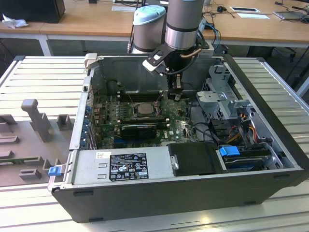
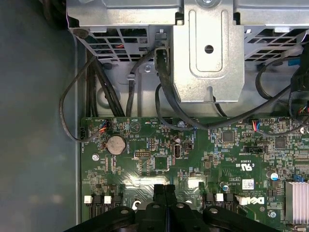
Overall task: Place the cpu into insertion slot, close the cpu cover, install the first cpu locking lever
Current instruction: 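Place the cpu into insertion slot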
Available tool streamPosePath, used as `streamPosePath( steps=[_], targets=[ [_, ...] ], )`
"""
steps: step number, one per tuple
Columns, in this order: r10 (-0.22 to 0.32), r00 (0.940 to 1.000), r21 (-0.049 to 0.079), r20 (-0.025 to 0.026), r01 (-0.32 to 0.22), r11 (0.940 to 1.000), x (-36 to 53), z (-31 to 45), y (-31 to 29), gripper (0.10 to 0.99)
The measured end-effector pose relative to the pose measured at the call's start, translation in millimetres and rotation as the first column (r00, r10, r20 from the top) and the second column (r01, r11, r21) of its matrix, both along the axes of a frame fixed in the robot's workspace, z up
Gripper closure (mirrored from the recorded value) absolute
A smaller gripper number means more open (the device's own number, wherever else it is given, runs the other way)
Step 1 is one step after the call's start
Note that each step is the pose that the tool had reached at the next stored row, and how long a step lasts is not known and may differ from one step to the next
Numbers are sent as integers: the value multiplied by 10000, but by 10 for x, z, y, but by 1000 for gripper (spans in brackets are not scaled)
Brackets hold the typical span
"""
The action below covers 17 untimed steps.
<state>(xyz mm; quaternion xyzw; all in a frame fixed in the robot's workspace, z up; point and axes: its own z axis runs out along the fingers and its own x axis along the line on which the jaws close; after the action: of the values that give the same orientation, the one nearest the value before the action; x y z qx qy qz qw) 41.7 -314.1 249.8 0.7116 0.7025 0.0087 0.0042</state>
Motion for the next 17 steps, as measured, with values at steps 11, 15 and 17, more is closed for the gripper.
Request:
streamPosePath(
  steps=[11, 15, 17],
  targets=[
    [0, 10000, -1, 0, 0, 10000, -51, 0, 0, 980],
    [0, 10000, 0, 0, 0, 10000, -58, 0, 0, 980],
    [0, 10000, 0, 0, 0, 10000, -60, 0, 0, 980]
  ],
)
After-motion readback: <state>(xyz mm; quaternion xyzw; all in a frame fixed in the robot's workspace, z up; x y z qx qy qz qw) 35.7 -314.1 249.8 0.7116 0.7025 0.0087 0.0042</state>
